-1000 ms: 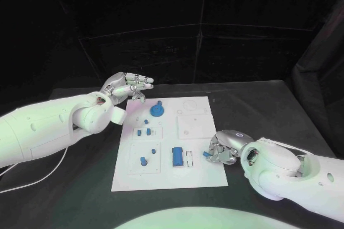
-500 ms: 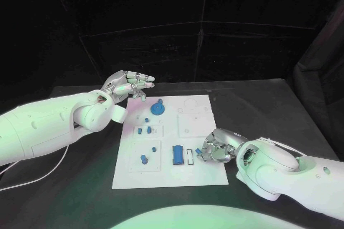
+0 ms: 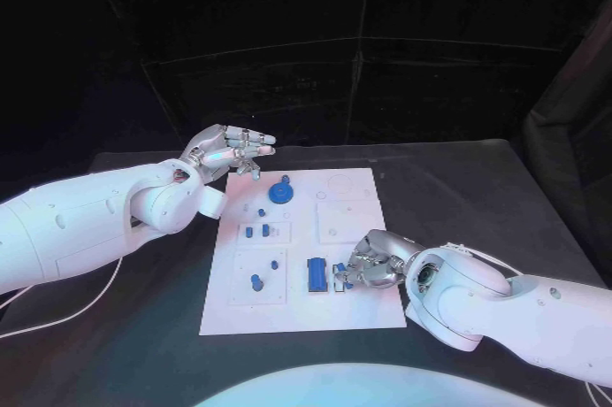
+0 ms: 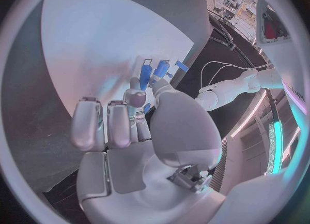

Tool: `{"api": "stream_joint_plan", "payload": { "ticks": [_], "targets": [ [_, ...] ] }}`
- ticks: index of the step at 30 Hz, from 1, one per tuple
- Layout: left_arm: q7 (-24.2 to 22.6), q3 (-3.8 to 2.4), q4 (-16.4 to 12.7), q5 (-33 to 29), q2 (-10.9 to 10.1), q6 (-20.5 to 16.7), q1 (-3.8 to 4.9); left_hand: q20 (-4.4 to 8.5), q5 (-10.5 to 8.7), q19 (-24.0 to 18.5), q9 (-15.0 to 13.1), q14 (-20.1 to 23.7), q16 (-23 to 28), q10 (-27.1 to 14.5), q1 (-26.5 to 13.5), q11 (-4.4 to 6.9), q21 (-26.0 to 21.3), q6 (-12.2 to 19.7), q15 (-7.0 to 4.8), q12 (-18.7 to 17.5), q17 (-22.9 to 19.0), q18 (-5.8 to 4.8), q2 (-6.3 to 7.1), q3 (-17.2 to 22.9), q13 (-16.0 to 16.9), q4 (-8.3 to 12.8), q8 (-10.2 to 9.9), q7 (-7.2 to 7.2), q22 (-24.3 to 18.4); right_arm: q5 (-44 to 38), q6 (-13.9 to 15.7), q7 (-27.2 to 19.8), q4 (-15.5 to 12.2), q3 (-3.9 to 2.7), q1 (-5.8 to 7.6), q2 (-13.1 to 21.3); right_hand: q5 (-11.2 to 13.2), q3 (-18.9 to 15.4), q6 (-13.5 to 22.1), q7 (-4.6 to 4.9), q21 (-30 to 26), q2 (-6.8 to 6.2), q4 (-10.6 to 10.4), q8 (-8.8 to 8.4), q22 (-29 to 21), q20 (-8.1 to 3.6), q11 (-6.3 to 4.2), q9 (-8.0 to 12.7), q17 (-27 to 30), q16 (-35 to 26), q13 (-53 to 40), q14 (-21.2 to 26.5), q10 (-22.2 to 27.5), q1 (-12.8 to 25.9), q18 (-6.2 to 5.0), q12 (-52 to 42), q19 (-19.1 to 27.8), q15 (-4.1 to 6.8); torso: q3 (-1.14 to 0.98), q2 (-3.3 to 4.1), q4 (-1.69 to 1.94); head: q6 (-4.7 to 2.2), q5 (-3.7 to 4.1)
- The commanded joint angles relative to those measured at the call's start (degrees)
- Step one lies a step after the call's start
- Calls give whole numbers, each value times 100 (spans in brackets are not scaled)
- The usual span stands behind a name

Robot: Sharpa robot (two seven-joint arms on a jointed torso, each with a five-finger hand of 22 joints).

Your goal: Assemble the parts on the task board

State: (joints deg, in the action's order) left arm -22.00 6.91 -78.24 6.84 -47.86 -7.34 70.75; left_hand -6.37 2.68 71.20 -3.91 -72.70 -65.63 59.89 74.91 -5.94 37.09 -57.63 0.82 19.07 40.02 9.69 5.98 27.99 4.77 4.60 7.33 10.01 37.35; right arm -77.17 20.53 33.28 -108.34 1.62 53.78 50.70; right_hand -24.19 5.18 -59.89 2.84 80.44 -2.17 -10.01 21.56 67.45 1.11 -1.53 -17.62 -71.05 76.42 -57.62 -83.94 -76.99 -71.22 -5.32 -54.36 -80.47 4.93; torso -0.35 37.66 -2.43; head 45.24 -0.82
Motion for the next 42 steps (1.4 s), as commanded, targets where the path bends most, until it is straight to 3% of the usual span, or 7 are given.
{"api": "stream_joint_plan", "payload": {
  "ticks": [1,8,35,42],
  "targets": [
    [-7,-4,-18,-16,-6,82,10,-3,11,-50,-5,43,24,-40,-13,9,-14,-7,4,19,-6,76,-44,-20,-7,-1,19,-3,-6,150,18,68,19,-1,5,-49,-31,26,-42,11,18,-11,-33,-28,8,-1,8,-8,-16,29,-10,-298,-41,55,85,-33,-26,27,-3,0,-1,4,23],
    [2,-4,-17,-16,-11,85,10,-3,11,-50,-4,50,26,-47,-7,9,-20,-5,3,27,-18,76,-44,-24,-9,7,21,-4,-11,163,-45,105,38,-1,4,-123,-46,37,-54,9,23,-6,-49,-30,19,-1,8,-14,-32,40,-57,-300,-62,78,88,-80,-30,26,-7,-3,-8,11,-22],
    [29,-4,-25,-16,-19,103,11,-3,11,-50,-4,50,26,-47,-7,9,-20,-5,3,27,-18,76,-44,-24,-9,7,21,-4,-11,6,-243,187,198,-2,5,-237,98,-147,-129,21,20,-116,-267,-76,11,7,22,-84,-4,16,-125,-287,-95,464,85,-94,-18,15,-5,-2,-4,10,-3],
    [43,-4,-24,-16,-18,111,11,-3,11,-50,-4,50,26,-47,-7,9,-20,-5,3,27,-18,76,-44,-24,-9,7,21,-4,-11,-9,-281,173,205,-2,5,-278,611,-487,-145,23,7,-205,-389,-101,-10,18,30,-136,23,-9,-146,-279,-89,678,80,-72,-2,7,-7,-4,-3,15,-2]
  ]
}}
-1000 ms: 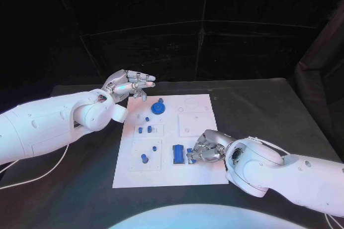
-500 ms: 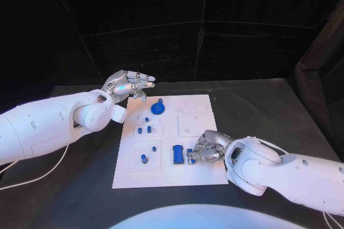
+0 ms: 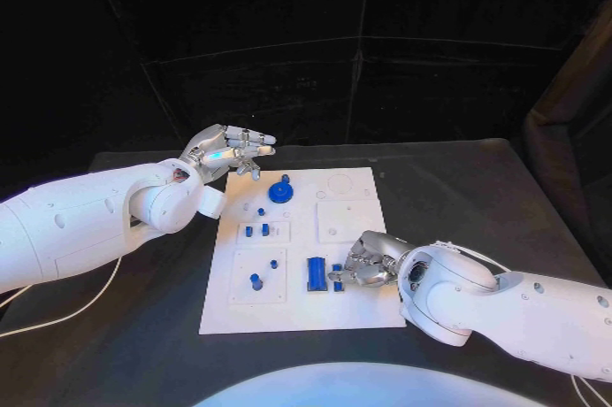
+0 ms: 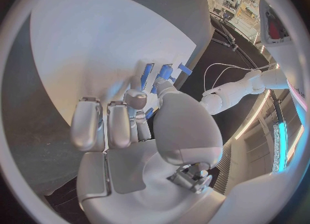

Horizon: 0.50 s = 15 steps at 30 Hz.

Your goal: Assemble the parts on the task board

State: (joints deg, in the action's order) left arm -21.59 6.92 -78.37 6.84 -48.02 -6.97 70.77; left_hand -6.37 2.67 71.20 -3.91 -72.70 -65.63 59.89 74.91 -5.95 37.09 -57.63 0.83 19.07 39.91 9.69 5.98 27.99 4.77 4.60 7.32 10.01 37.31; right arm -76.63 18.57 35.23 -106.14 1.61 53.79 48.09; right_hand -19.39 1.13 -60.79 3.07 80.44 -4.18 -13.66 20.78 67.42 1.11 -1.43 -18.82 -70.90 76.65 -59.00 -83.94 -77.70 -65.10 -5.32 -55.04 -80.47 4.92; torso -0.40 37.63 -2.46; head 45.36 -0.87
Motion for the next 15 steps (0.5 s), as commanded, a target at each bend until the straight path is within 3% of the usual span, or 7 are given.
{"api": "stream_joint_plan", "payload": {
  "ticks": [1,10,15],
  "targets": [
    [3,-4,-10,-16,-2,74,9,-3,12,-51,-4,50,26,-47,-7,9,-20,-5,3,27,-6,76,-44,-24,-9,7,21,-4,-7,-63,-86,-23,-15,-1,5,-19,163,-103,-55,0,7,-5,-31,-25,-7,17,20,-20,7,-32,-9,-279,-16,73,80,-2,-3,7,-2,-1,-2,3,2],
    [14,-4,-10,-16,-5,79,9,-3,12,-51,-4,50,26,-47,-7,9,-20,-5,3,27,-6,76,-44,-24,-9,7,21,-4,-7,-73,-79,-71,-39,-1,5,12,308,-261,-60,-4,6,46,-91,-40,-4,18,20,-57,9,-38,-40,-279,-19,99,80,-6,-1,8,-2,-3,-5,13,21],
    [13,-4,-9,-16,-8,77,9,-3,12,-51,-4,50,26,-47,-7,9,-20,-5,3,27,-6,76,-44,-24,-9,7,21,-4,-7,-82,-46,-239,-53,-1,5,110,322,-326,-31,5,-29,51,91,-69,-74,17,23,-87,67,-85,1,-266,26,-187,66,81,33,7,-1,-6,0,10,15]
  ]
}}
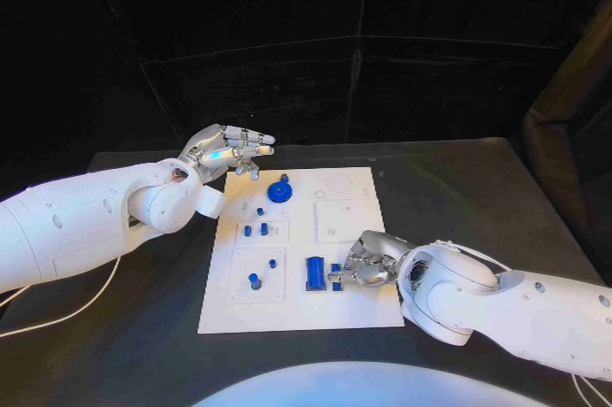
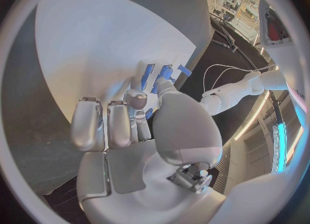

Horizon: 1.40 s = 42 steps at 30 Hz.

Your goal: Assemble the parts on the task board

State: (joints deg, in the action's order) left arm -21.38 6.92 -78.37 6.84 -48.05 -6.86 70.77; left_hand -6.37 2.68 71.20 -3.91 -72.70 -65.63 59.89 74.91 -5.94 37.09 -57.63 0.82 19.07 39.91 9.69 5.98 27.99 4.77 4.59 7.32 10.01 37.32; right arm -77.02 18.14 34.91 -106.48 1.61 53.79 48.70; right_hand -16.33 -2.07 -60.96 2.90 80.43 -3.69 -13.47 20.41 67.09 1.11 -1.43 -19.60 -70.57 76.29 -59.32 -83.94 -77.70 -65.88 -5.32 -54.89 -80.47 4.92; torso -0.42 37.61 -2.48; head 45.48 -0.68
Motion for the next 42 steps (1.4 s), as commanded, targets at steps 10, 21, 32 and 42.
{"api": "stream_joint_plan", "payload": {
  "ticks": [10,21,32,42],
  "targets": [
    [-89,-3,75,-27,33,5,8,-8,11,-56,-2,90,56,-66,-54,0,-43,5,11,52,-87,72,-31,-68,-13,-9,24,2,-21,1591,887,-2361,114,-9,44,501,-77,-277,593,282,-885,-2,346,-409,-1547,180,249,70,1369,-1232,1398,80,953,-538,-204,1799,758,-179,32,-81,-3,-165,26],
    [-417,-2,540,-655,312,-58,-61,-312,33,-1639,6,1981,2629,-210,-331,-139,-1501,85,362,-22,-1983,-28,31,-583,-112,-230,29,23,-860,5417,261,-5148,1917,-45,590,11,334,-323,1007,791,-4844,337,871,-1198,-5081,987,952,675,4914,-5984,3803,2387,2157,-1285,-460,4186,2875,-1010,114,-383,-93,-677,105],
    [-927,-10,1291,-1221,705,-304,-340,-886,5,-2714,17,2153,4789,-319,-267,-442,-2897,232,795,-854,-3082,59,-94,-1139,-126,-367,-248,-144,-1959,6296,-392,-5900,3910,-302,686,-1037,520,-614,689,756,-6545,714,1524,-1688,-6230,1161,1017,1380,6471,-7276,5409,1878,1604,-1041,-539,5029,2261,-1164,121,-495,-65,-1061,124],
    [-709,-26,1385,-1060,769,-362,-443,-370,-268,-4383,391,4004,5681,-2448,-2885,-84,-3305,2286,496,-1409,-3537,-290,-598,-1879,-477,-459,-732,-477,-2749,6087,-114,-5669,4222,-324,676,-1246,983,-369,2648,389,-7198,369,1347,-2041,-6709,712,701,1960,7057,-7629,5932,4236,3807,1766,-155,5489,4309,-921,107,-501,-10,-1163,130]
  ]
}}
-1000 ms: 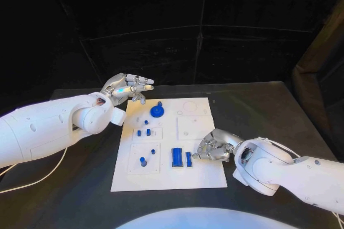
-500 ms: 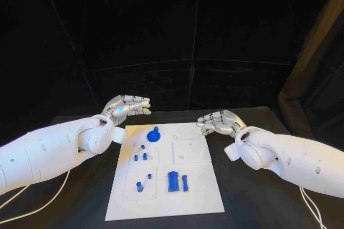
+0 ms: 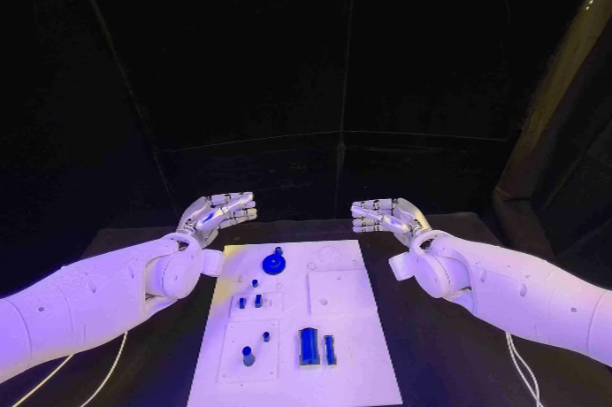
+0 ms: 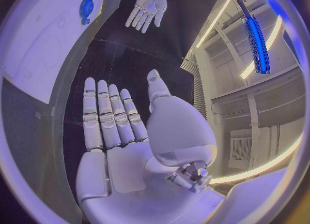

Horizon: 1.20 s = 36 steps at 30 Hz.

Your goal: Assemble the parts on the task board

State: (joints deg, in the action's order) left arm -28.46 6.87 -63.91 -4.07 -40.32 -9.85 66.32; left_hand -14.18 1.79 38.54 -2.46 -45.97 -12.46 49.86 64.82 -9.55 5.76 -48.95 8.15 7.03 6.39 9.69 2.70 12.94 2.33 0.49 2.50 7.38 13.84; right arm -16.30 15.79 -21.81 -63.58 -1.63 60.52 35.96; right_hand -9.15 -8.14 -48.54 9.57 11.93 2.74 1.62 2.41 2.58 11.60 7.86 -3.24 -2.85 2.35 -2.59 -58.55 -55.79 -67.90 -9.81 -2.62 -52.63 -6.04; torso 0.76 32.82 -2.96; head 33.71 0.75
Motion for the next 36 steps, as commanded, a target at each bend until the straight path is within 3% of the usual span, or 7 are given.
{"api": "stream_joint_plan", "payload": {
  "ticks": [1,2,9,13,17,18,36],
  "targets": [
    [-3,-31,-99,37,-11,-113,-7,447,-179,-1220,246,1457,397,-1581,-2056,303,-576,1551,-259,-223,-203,-290,-270,-411,-233,-49,-250,-234,-438,46,172,-11,-116,3,2,44,291,259,1546,-305,-381,-274,-162,-241,-258,-370,-250,324,285,-235,259,1865,1778,2164,294,262,1677,192,-17,-36,63,19,-20],
    [-7,-50,-173,48,-23,-210,-24,498,-179,-1359,246,1622,443,-1761,-2289,337,-576,1726,-288,-247,-227,-327,-270,-455,-233,-49,-250,-260,-488,104,269,-40,-208,9,1,74,326,293,1727,-340,-425,-274,-162,-241,-258,-413,-279,324,285,-235,259,2084,1986,2416,307,262,1873,604,-30,-62,112,29,-31],
    [-42,-224,-835,146,-136,-1086,-185,736,-179,-2003,246,2388,646,-2591,-3368,496,-576,2542,-815,-703,-639,-443,-270,-671,-233,-49,-250,-738,-718,625,1145,-299,-1038,61,-12,347,476,814,2530,-497,-623,-274,-162,-241,-258,-605,-786,324,285,-235,259,3052,2909,3537,453,262,2743,604,-76,-163,295,66,-75],
    [-69,-362,-1363,224,-226,-1784,-314,837,-179,-2278,246,2717,738,-2948,-3831,955,-576,2891,-815,-703,-639,-506,-270,-762,-233,-49,-250,-738,-817,1021,1809,-495,-1667,101,-22,554,915,814,2841,-957,-699,-274,-162,-241,-258,-678,-786,324,285,-235,259,3428,3266,3972,517,262,3081,604,-76,-164,296,67,-75],
    [-96,-497,-1882,300,-314,-2471,-440,920,-179,-2502,246,2984,811,-3239,-4208,955,-576,3176,-815,-703,-639,-568,-270,-834,-233,-49,-250,-738,-899,1334,2336,-651,-2167,133,-29,718,915,814,3152,-957,-771,-274,-162,-241,-258,-754,-786,324,285,-235,259,3804,3624,4409,981,262,3420,604,-76,-164,296,67,-75],
    [-105,-539,-2041,324,-341,-2682,-479,945,-179,-2573,246,3069,831,-3331,-4328,955,-576,3268,-815,-703,-639,-969,-270,-863,-233,-49,-250,-738,-923,1423,2485,-695,-2307,142,-31,765,915,814,3239,-957,-1193,-274,-162,-241,-258,-1160,-786,324,285,-235,259,3907,3724,4527,579,262,3512,604,-76,-164,296,67,-75],
    [-134,-687,-2605,407,-437,-3427,-616,1418,-179,-3232,246,3867,1246,-4189,-5450,955,-576,4114,-815,-703,-639,-969,-270,-1294,-233,-49,-250,-738,-1384,1630,2833,-798,-2638,163,-36,873,915,814,4077,-957,-1193,-274,-162,-241,-258,-1160,-786,324,285,-235,259,4913,4681,5696,981,262,4414,604,-76,-164,296,67,-75]
  ]
}}
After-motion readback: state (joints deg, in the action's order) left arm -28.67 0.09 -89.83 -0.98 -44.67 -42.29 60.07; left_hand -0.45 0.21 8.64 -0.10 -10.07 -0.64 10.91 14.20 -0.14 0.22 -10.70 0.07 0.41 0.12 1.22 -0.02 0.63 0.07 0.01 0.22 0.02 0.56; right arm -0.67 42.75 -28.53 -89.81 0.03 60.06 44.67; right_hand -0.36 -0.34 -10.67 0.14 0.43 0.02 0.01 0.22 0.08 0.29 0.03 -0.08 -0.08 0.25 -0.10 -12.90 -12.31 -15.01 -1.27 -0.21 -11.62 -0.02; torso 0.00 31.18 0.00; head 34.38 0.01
